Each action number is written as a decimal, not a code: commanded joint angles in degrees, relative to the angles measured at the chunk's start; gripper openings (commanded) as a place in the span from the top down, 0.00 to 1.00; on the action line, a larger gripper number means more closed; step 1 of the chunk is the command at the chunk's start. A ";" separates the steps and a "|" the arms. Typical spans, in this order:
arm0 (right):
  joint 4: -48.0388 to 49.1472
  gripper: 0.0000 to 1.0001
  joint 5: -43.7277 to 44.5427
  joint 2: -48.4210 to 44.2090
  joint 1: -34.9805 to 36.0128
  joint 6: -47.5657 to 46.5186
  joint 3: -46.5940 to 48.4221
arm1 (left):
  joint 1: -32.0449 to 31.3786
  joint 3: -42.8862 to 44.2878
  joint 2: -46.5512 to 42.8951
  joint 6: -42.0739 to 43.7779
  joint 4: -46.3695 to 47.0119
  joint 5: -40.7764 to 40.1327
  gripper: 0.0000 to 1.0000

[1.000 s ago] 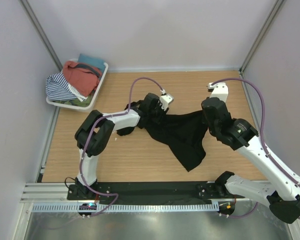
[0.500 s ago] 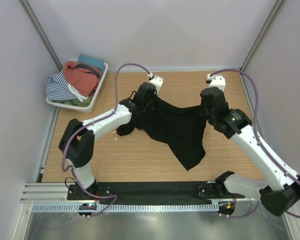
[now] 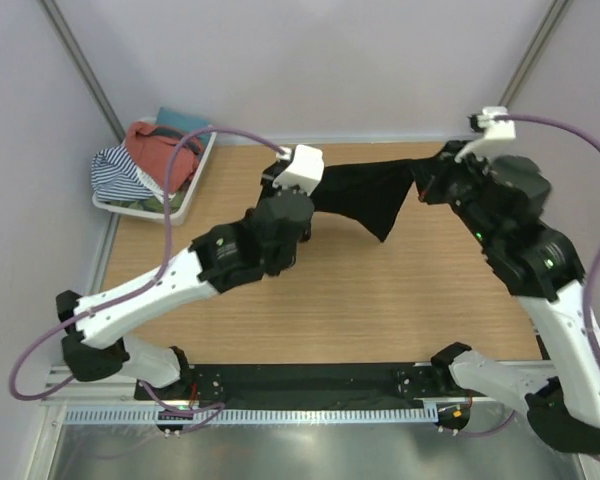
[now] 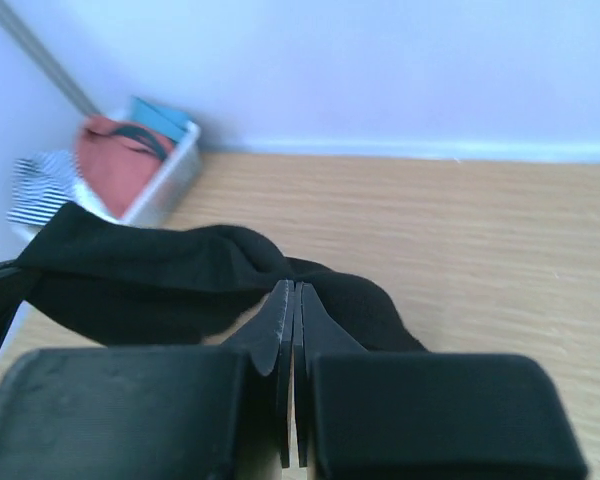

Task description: Fold and stack the tank tops

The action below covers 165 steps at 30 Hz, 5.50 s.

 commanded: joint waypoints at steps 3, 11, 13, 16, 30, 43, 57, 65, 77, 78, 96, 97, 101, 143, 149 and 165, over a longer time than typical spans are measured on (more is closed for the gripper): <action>-2.38 0.99 -9.78 -13.28 -0.03 -0.94 -1.86 | -18.28 2.75 -5.54 7.31 -1.87 -30.77 1.00; -13.53 0.99 -9.44 -18.83 -0.03 1.08 2.43 | -33.34 -0.67 -7.81 22.09 17.64 -40.76 1.00; -15.12 0.99 -5.49 -16.21 -0.03 0.56 4.19 | -32.56 -3.56 -9.65 21.65 20.44 -37.77 1.00; -15.13 0.99 -0.57 -10.68 -0.12 -0.06 2.01 | -28.00 -9.63 -14.05 16.14 21.09 -30.05 1.00; 11.49 0.99 -1.07 17.10 -8.55 5.38 -11.80 | 13.41 -16.94 4.55 -25.11 6.30 28.95 1.00; 19.76 0.99 -4.07 22.13 -12.95 3.54 -15.76 | 16.75 -11.05 13.45 -24.84 7.10 32.91 0.82; 19.41 0.99 0.06 22.66 -13.83 3.63 -17.16 | 26.24 -19.13 5.81 -27.92 12.28 46.51 0.33; 23.55 0.99 0.24 22.39 -13.83 4.77 -21.56 | 33.52 -22.46 8.00 -31.24 17.01 61.52 0.36; 23.72 0.99 0.76 23.27 -13.83 4.59 -21.47 | 38.37 -21.07 19.34 -38.11 20.98 77.90 0.53; 23.72 0.99 0.76 23.36 -13.92 4.59 -21.47 | 38.46 -21.07 20.12 -38.47 21.08 78.08 0.53; 24.42 0.99 0.24 24.24 -13.92 5.30 -21.21 | 38.55 -26.25 19.43 -41.72 23.45 79.67 0.58; 24.42 0.99 0.06 24.24 -14.01 5.38 -21.21 | 38.47 -26.52 19.34 -41.72 23.36 79.49 0.58; 24.42 0.99 -0.12 24.50 -14.01 5.30 -21.12 | 38.55 -26.34 19.08 -41.28 22.22 78.44 0.59; 21.08 0.99 -1.00 16.25 -13.92 4.68 -19.80 | 38.11 -21.26 4.15 -36.02 8.00 67.20 1.00; 20.20 0.99 -1.52 15.54 -13.92 3.89 -11.90 | 38.38 -11.51 -2.35 -32.93 0.43 53.14 1.00; 19.86 0.99 -17.15 -12.92 -13.92 0.65 -10.21 | 37.76 -4.37 -30.48 -30.38 -7.40 53.02 1.00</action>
